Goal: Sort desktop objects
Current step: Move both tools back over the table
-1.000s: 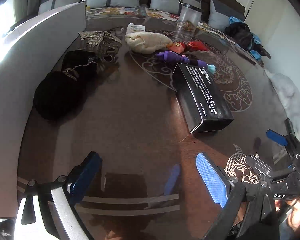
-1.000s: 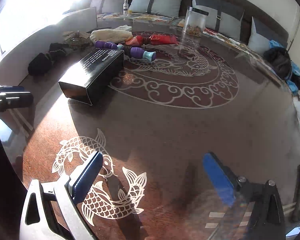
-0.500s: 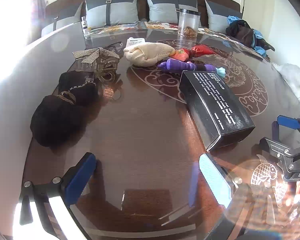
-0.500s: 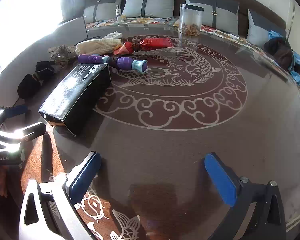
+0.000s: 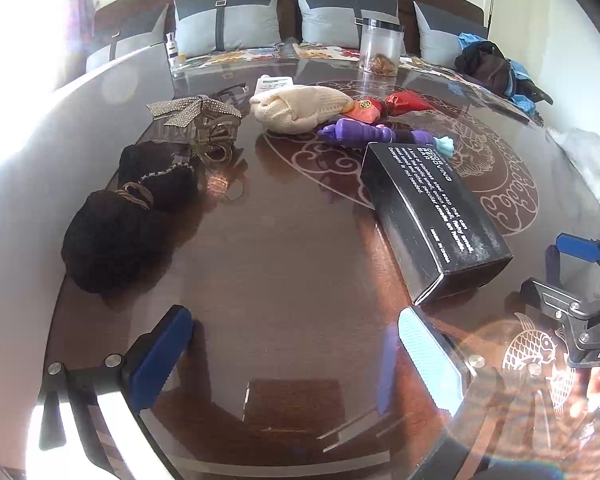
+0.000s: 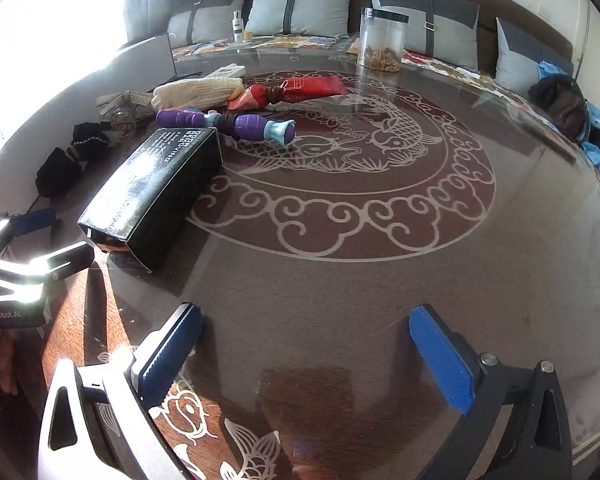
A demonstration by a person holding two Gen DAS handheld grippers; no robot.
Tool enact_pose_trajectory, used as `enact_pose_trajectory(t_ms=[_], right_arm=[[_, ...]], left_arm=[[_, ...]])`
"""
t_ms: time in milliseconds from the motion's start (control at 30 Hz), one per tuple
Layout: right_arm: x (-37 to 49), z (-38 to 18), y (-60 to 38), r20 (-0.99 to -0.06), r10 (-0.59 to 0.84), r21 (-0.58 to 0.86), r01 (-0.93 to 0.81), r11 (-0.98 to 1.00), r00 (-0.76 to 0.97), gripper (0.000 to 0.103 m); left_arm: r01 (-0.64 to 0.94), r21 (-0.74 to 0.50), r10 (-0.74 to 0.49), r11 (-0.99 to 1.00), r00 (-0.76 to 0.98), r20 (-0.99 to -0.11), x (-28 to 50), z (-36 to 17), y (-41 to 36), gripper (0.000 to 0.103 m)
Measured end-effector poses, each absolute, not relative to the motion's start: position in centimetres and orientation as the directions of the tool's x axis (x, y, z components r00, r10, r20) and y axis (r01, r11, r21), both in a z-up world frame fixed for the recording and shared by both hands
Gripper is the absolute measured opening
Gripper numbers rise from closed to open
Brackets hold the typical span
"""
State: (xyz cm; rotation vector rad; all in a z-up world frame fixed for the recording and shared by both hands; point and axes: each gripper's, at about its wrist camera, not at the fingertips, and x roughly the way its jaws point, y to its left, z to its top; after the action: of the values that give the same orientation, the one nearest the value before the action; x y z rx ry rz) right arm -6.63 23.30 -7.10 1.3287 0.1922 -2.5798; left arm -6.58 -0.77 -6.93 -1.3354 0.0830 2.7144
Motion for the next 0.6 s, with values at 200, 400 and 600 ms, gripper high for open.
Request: enact_pose_trajectory(t_ms=[200,400,600], right_arm=[[-6.65,-7.11,23.29,-0.815,-0.146,-0.010,0.265,-0.964,-0.561,0.103],[-6.65,-7.11,23.30,-0.815,-0.146,-0.010,0.265,-0.964,-0.561,0.103],[-6.65,-7.09,23.32,-0.814,-0.146,-0.010,0.265,-0.964,-0.562,0.103]], left_arm=[[-0.127,-0.002,0.079,-0.992,-0.605,-0.792,-6.56,-6.92,-0.79,0.103],[-0.126,-0.003,0.079,-0.992,-0.606,-0.792,-6.53,-6.92,-0.83,0.103],[-0.125,-0.004,0.080,-0.992,-0.607,-0.791,-6.46,-6.93,-0.85,0.103]])
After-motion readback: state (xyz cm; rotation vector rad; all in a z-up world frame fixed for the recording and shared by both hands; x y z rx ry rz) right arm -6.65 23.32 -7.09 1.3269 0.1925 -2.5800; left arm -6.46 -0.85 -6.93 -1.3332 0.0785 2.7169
